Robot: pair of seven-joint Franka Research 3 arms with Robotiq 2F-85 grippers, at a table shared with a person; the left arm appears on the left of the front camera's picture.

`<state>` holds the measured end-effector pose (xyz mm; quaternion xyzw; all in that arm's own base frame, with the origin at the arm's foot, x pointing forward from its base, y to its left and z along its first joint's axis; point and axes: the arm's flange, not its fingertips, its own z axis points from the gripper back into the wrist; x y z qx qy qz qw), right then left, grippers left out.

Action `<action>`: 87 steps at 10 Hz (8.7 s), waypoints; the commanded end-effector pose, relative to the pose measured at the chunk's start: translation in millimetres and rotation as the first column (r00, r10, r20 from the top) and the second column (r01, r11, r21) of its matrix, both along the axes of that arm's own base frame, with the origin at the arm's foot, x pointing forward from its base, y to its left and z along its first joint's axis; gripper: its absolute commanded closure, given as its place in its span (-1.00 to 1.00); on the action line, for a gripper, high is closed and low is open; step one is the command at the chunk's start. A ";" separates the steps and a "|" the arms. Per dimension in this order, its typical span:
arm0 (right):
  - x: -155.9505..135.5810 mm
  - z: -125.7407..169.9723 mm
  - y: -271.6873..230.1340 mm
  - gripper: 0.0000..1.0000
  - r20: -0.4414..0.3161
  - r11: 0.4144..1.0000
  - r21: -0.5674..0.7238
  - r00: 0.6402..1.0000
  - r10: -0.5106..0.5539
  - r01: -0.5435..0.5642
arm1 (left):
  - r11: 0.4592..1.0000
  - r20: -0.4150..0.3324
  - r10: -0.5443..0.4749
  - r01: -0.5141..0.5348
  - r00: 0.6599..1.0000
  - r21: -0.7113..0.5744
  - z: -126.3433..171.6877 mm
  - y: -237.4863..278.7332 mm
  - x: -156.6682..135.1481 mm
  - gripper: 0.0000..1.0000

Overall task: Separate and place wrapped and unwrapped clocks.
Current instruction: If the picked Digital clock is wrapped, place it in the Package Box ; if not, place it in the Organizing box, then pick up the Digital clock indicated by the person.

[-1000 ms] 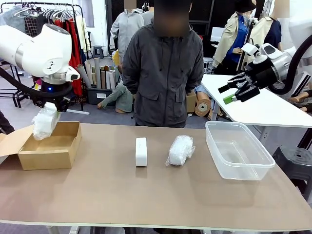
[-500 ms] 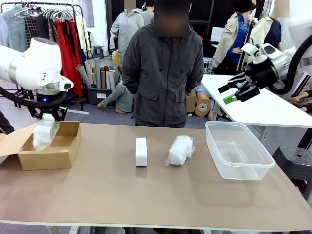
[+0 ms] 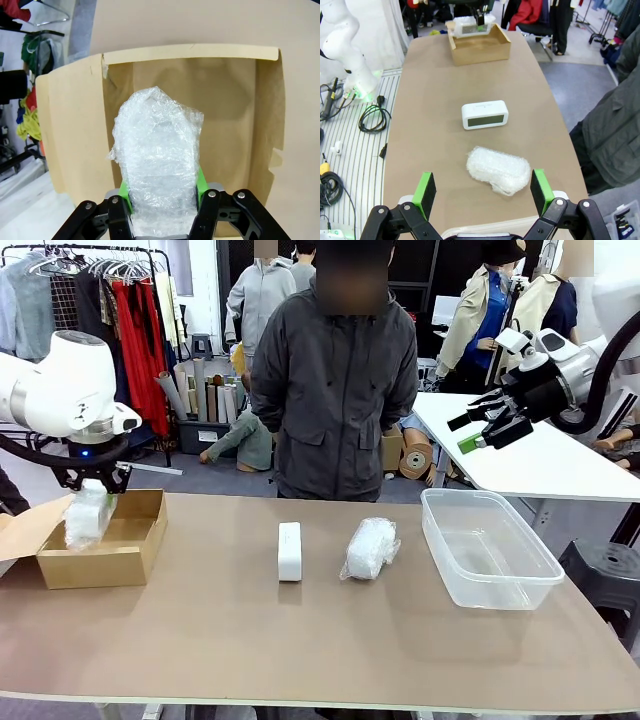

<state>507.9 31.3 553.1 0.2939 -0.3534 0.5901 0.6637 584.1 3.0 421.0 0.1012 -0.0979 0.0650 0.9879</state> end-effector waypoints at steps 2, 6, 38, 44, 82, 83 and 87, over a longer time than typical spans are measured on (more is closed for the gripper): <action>-1.6 0.7 0.6 -1.00 0.001 1.000 0.001 1.000 0.001 -0.001 | 1.000 0.012 -0.006 0.006 1.000 0.009 -8.8 10.0 3.9 1.00; -1.6 0.7 0.6 -1.00 0.001 1.000 0.001 1.000 0.001 -0.001 | 0.999 0.020 -0.028 0.028 0.999 0.032 -25.8 15.9 10.1 1.00; -1.6 0.7 0.6 -1.00 0.001 1.000 0.001 1.000 0.001 -0.001 | 0.999 0.018 0.006 -0.005 1.000 -0.053 9.4 27.7 8.5 -1.00; -1.6 0.7 0.6 -1.00 0.001 1.000 0.001 1.000 0.001 -0.001 | 0.999 0.034 0.032 -0.030 0.999 -0.040 8.9 24.6 13.9 -1.00; -1.6 0.7 0.6 -1.00 0.001 1.000 0.001 1.000 0.001 -0.001 | -0.056 0.761 -0.642 0.996 -0.093 0.074 125.3 3.0 4.6 -1.00; -1.6 0.7 0.6 -1.00 0.001 1.000 0.001 1.000 0.001 -0.001 | -0.054 0.746 -0.659 0.995 -0.096 0.080 125.7 4.1 5.9 -1.00; -1.6 0.7 0.6 -1.00 0.001 1.000 0.001 1.000 0.001 -0.001 | -0.057 0.745 -0.660 0.995 -0.094 0.076 129.8 10.4 9.7 -1.00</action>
